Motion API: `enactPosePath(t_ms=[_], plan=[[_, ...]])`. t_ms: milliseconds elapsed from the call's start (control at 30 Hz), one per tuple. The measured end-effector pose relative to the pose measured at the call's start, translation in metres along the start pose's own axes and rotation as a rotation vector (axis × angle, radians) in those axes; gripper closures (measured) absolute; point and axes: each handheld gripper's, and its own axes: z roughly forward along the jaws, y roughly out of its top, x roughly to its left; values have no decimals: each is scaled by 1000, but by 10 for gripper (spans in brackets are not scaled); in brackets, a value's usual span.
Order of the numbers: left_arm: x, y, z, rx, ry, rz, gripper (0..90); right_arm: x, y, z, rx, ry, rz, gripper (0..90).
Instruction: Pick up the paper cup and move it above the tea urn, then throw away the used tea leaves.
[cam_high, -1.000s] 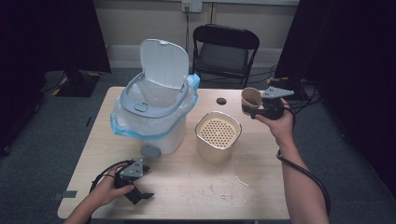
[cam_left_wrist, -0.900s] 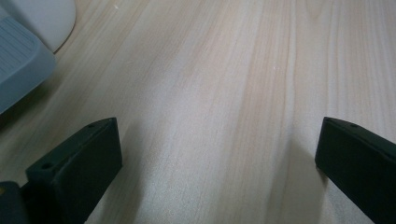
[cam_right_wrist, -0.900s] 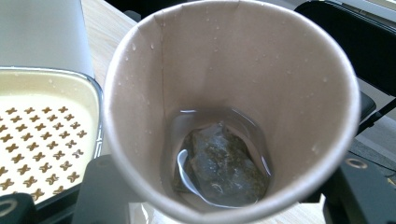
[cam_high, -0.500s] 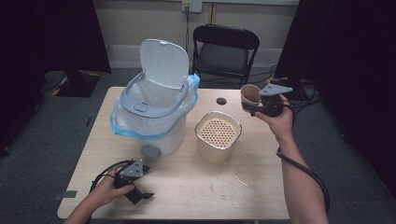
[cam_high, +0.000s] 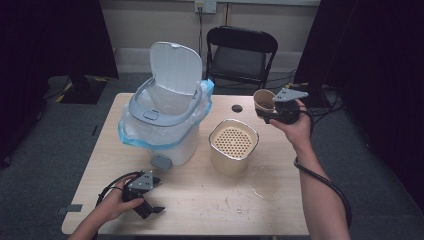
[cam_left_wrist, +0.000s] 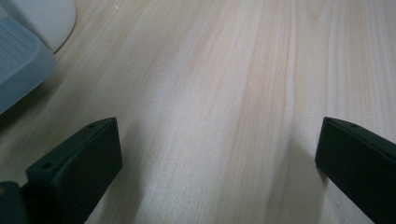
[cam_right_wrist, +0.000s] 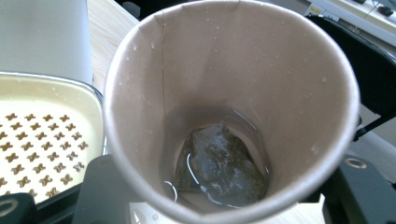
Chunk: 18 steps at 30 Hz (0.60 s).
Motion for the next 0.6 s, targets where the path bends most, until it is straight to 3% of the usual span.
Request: enactPosePath(t_ms=[433, 600], plan=[[0, 0, 0, 3, 1, 3, 0, 4, 10, 3, -8, -7, -41, 393], [0, 0, 0, 0, 1, 4, 0, 6, 9, 1, -5, -47, -94, 396]])
